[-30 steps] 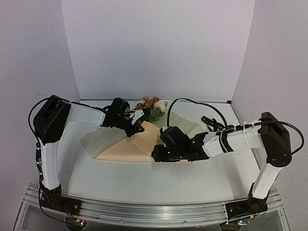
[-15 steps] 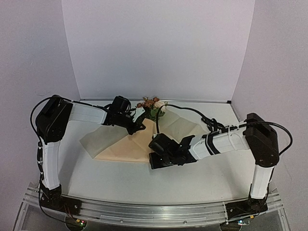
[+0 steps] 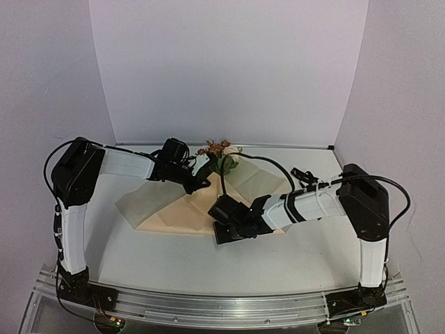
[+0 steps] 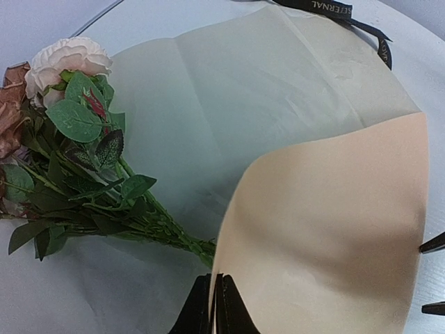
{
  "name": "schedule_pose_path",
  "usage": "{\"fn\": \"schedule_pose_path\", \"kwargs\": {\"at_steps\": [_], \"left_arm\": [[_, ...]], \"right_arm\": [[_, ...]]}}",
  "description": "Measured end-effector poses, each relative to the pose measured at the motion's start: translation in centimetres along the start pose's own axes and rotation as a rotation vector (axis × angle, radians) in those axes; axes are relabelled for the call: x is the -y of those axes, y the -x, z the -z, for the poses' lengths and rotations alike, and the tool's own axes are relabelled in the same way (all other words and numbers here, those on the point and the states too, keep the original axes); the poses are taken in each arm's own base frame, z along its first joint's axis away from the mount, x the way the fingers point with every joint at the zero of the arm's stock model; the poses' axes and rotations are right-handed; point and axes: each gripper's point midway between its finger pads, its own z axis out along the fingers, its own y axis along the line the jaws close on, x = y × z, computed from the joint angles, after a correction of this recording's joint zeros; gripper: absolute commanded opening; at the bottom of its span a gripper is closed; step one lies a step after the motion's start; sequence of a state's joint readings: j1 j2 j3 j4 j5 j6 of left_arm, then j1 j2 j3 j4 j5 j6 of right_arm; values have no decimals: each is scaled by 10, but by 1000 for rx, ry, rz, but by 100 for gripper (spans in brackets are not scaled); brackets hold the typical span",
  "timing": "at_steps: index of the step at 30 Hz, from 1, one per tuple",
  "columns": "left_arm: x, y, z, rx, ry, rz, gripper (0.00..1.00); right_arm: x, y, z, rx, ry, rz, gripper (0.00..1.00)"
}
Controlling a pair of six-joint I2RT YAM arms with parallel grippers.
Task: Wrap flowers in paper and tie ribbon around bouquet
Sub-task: Fold the bottom corner of the flattened wrapping paper at the center of the board.
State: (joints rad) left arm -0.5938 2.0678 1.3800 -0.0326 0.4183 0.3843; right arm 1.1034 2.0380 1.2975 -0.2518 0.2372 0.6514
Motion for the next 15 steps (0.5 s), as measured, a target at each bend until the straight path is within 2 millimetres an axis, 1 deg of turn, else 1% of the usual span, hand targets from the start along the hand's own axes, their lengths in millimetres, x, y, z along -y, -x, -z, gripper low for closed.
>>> {"fn": "schedule_pose_path", "kwargs": {"at_steps": [3, 5, 7, 8, 10, 11, 12, 13, 15], "left_arm": [[-1, 0, 0, -1, 3, 12, 19], [-2, 1, 0, 3, 10, 20, 31], [-6, 3, 0, 11, 28, 38, 48], [-9, 4, 1, 15, 40, 51, 54], [-14, 7, 3, 24, 64, 74, 61], [-18, 8, 5, 29, 73, 98, 70], [-22, 9, 8, 33, 83, 129, 87], [-26, 10, 11, 40, 92, 158, 98], [-39, 14, 23, 60, 118, 233, 100]], "right_arm": [[-1, -1, -4, -6, -9, 3, 53], [-1, -1, -7, -9, -13, 3, 55], [-1, -2, -8, -12, -16, 3, 56], [-1, -2, -9, -14, -18, 3, 56], [0, -2, -9, -16, -23, 1, 57], [0, -3, -9, -17, -27, 0, 57], [1, -3, -9, -20, -31, -1, 57], [2, -4, -8, -22, -35, -3, 57], [3, -4, -8, -25, -42, -7, 58]]}}
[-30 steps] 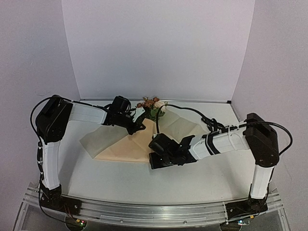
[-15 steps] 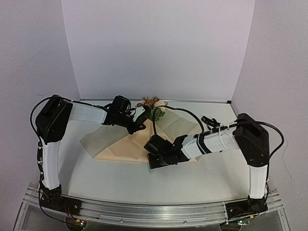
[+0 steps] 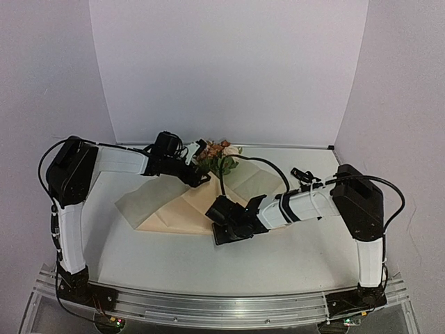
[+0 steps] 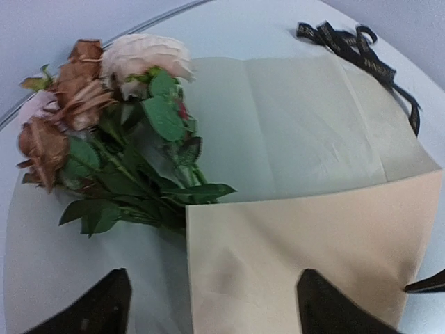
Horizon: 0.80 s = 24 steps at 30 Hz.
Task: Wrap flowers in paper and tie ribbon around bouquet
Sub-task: Fold the bottom corner of the flattened wrapping paper at the center of the board, then press the fold line of the 1/4-folded wrapping paper.
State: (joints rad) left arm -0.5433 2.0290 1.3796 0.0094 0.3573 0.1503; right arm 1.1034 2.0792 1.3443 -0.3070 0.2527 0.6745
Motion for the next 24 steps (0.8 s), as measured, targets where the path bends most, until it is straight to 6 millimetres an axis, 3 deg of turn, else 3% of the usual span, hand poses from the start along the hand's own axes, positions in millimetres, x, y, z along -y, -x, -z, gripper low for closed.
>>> {"fn": "schedule_pose_path", "kwargs": {"at_steps": [6, 11, 14, 18, 24], "left_arm": [[-39, 29, 44, 81, 109, 237, 100], [-44, 33, 85, 122, 153, 456, 100], [-32, 14, 106, 104, 129, 579, 100], [2, -28, 126, 33, 44, 740, 100], [71, -83, 126, -107, -93, 872, 99]], "right_arm": [[-1, 6, 4, 6, -10, -23, 59], [2, 6, 5, 3, -25, -52, 59], [2, 5, 5, -1, -28, -58, 59], [2, 6, 6, -1, -27, -60, 60], [2, 6, 6, -2, -29, -73, 59]]}}
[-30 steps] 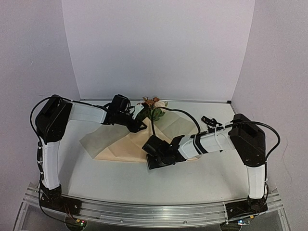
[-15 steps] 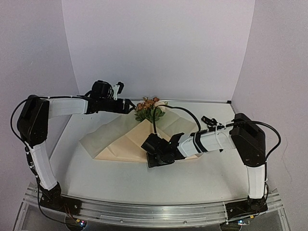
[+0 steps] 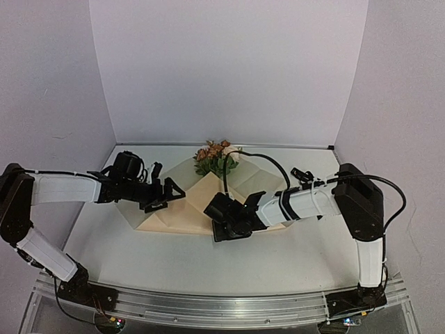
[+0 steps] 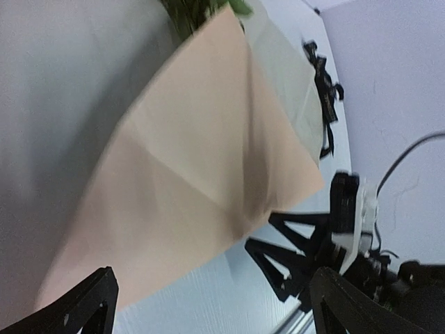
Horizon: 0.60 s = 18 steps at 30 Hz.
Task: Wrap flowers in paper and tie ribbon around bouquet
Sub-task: Press the fold line of the 1/4-folded wrapping paper.
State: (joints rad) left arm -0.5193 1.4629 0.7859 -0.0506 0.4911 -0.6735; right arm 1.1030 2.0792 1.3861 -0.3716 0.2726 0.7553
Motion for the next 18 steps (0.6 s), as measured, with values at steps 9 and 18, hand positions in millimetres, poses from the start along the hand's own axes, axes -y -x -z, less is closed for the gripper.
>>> {"fn": "schedule_pose_path", "kwargs": {"at_steps": [9, 18], "left_arm": [[17, -51, -42, -151, -99, 76, 77], [2, -59, -65, -211, -85, 136, 56]], "right_arm": [[7, 3, 1, 3, -14, -45, 54], [25, 5, 5, 13, -43, -85, 52]]}}
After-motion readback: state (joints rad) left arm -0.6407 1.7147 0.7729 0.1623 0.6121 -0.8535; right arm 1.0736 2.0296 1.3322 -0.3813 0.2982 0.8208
